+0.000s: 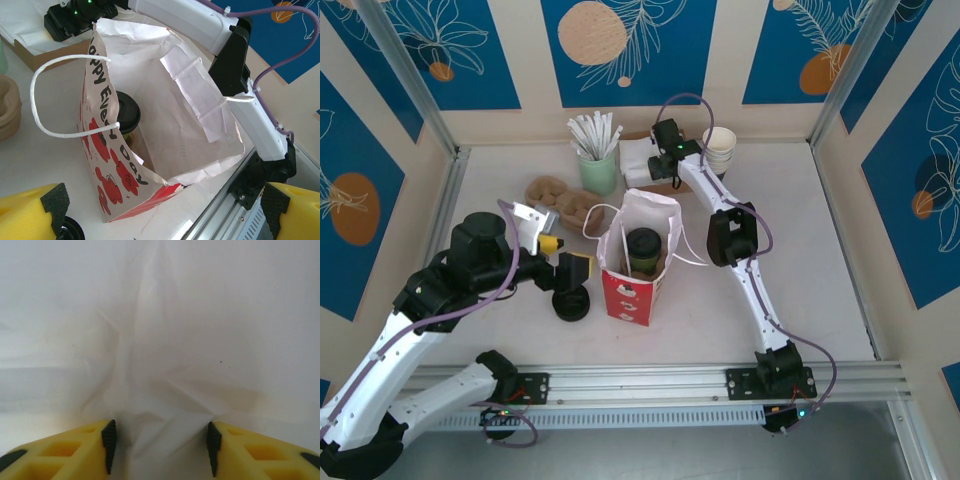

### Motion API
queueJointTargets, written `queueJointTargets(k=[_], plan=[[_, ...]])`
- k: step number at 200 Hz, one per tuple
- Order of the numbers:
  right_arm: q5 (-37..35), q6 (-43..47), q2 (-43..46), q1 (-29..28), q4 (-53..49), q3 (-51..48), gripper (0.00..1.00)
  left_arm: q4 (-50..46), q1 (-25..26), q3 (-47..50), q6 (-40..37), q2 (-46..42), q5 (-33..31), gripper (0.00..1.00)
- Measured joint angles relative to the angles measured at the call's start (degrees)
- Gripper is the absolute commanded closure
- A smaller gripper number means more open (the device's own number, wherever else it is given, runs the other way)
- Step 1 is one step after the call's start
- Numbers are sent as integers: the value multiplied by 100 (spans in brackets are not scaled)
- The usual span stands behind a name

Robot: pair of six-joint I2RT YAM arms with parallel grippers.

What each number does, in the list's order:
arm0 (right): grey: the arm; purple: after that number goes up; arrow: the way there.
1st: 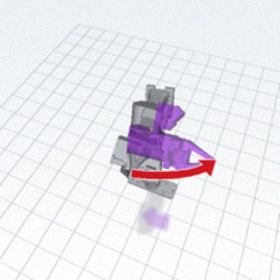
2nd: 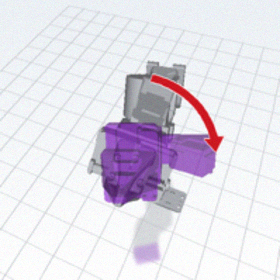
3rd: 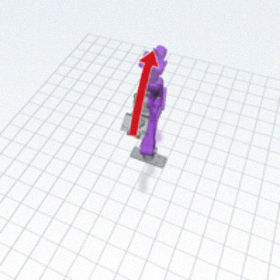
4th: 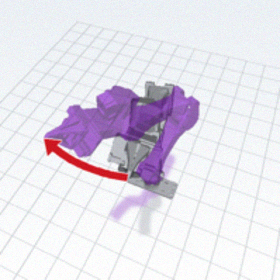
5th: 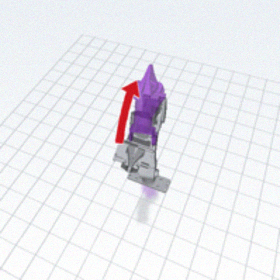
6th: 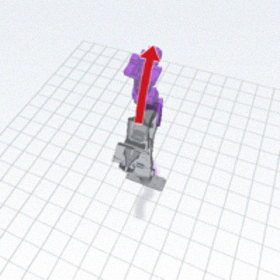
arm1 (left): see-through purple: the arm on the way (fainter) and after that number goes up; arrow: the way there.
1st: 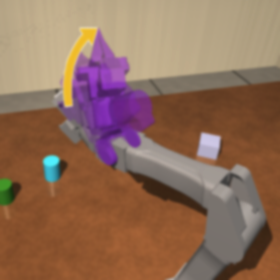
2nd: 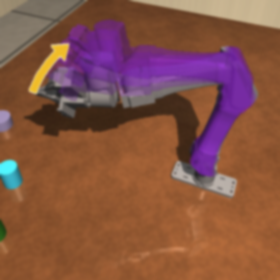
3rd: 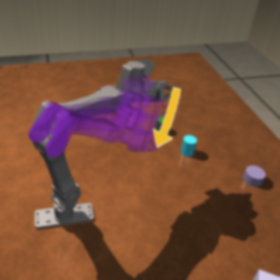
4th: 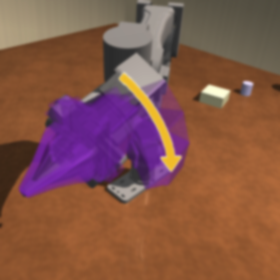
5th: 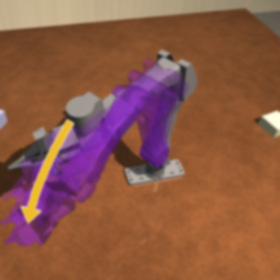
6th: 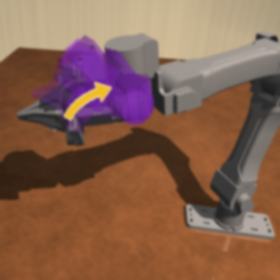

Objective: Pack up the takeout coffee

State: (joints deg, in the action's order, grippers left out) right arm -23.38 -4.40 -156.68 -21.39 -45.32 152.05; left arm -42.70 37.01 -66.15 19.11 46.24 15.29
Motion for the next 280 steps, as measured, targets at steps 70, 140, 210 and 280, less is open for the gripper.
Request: queueJointTargets(k=[70, 140, 210, 280], plan=[[44, 17, 24, -35, -13, 63, 67, -20, 0, 0, 2, 0, -33, 1], [83, 48, 240, -101, 9, 85, 80, -22, 0, 0, 0, 0, -35, 1], [85, 111, 756, -164, 7, 232, 84, -22, 0, 0, -11, 2, -35, 1], [83, 144, 1674, -256, -63, 282, 95, -22, 0, 0, -9, 0, -35, 1]])
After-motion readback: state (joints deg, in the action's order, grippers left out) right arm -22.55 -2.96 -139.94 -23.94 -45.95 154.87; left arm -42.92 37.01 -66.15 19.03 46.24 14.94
